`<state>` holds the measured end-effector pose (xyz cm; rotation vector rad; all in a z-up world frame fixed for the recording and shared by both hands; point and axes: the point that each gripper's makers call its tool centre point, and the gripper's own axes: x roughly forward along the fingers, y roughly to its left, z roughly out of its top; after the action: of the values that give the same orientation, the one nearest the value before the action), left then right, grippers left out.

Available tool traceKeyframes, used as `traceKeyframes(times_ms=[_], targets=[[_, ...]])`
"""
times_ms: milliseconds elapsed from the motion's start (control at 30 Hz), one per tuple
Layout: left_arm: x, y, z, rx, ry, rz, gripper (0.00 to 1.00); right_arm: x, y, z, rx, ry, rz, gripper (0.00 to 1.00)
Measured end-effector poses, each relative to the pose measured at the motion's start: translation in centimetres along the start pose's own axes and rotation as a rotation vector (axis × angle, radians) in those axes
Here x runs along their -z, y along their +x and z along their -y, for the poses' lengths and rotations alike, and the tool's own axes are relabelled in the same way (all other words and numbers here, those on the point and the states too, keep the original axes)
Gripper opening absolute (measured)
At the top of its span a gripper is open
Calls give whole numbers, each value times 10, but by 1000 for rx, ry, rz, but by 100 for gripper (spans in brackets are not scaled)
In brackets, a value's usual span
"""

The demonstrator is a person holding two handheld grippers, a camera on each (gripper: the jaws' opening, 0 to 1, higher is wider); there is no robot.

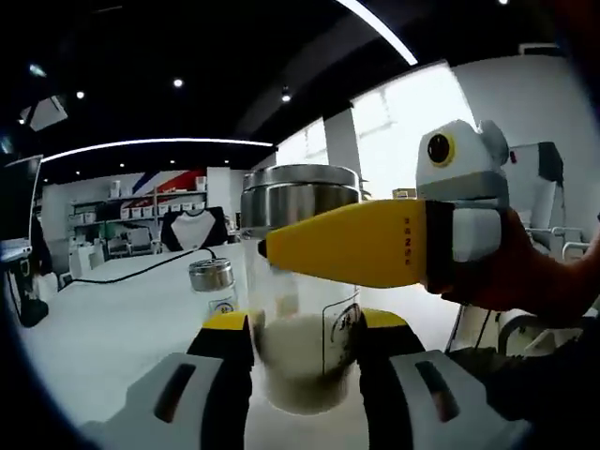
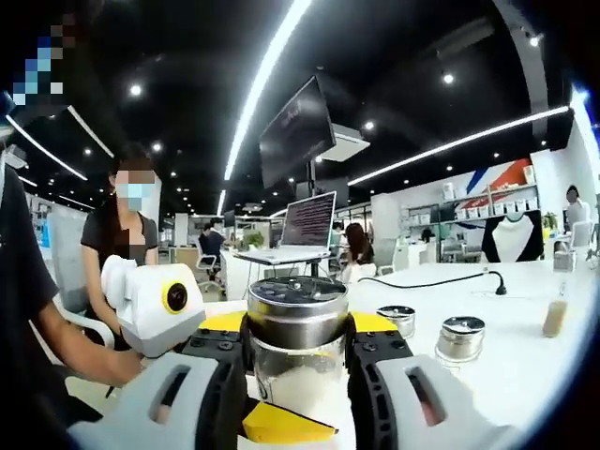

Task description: Rotate the seasoning bottle until the label or dispensing opening points toward the visible target arrow and the bottle remains upright within the marked orientation range

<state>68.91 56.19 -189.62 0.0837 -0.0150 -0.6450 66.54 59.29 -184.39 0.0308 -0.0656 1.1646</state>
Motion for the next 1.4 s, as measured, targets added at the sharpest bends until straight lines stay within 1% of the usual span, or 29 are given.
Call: traceKeyframes(times_ms=[67, 100, 167, 233, 300, 367, 433, 467, 533, 600, 667, 800, 900, 967, 1100, 1200, 1267, 1400], targets=[[1, 2, 6, 64, -24, 7, 45, 0, -2, 2, 6, -13, -11, 37], [-1, 1, 8, 102, -85, 16, 44, 0, -3, 6, 2, 4, -14, 37], [-4, -1, 6, 112, -98, 39, 45, -2, -6, 9, -12, 31, -1, 37], [-6, 0, 3, 93, -70, 46, 51, -6, -12, 14, -11, 44, 12, 37], [-5, -1, 2, 99, -45, 35, 56, -10, -16, 16, -22, 39, 21, 37], [-6, -2, 2, 112, -37, 32, 59, -13, -22, 19, -38, 38, 21, 37], [-6, -2, 3, 115, -33, 30, 62, -14, -28, 23, -46, 29, 13, 37], [-5, -2, 2, 119, -17, 27, 63, -14, -30, 25, -47, 22, 10, 37], [-3, -2, 0, 106, 11, 13, 67, -15, -37, 31, -50, 0, 2, 37], [-2, -2, -2, 102, 18, 12, 70, -15, -44, 38, -60, -4, -8, 37], [-2, -3, -5, 96, 11, 10, 73, -15, -50, 47, -69, -3, -17, 37], [-3, -5, -11, 86, -37, 15, 79, -15, -62, 65, -72, -2, -26, 37], [-3, -6, -16, 78, -60, 14, 83, -17, -71, 84, -65, 22, -25, 37], [-2, -6, -17, 72, -64, 13, 86, -16, -75, 94, -49, 28, -27, 37], [-4, -7, -22, 44, -48, 19, 92, -11, -81, 111, -25, 13, -46, 37], [-3, -6, -20, 55, -49, 4, 95, -6, -82, 120, -36, -5, -58, 37], [-1, -6, -20, 53, -49, -8, 99, -3, -82, 128, -43, 2, -58, 37], [2, -6, -21, 53, -42, -27, 100, 2, -83, 140, -61, 14, -54, 37]])
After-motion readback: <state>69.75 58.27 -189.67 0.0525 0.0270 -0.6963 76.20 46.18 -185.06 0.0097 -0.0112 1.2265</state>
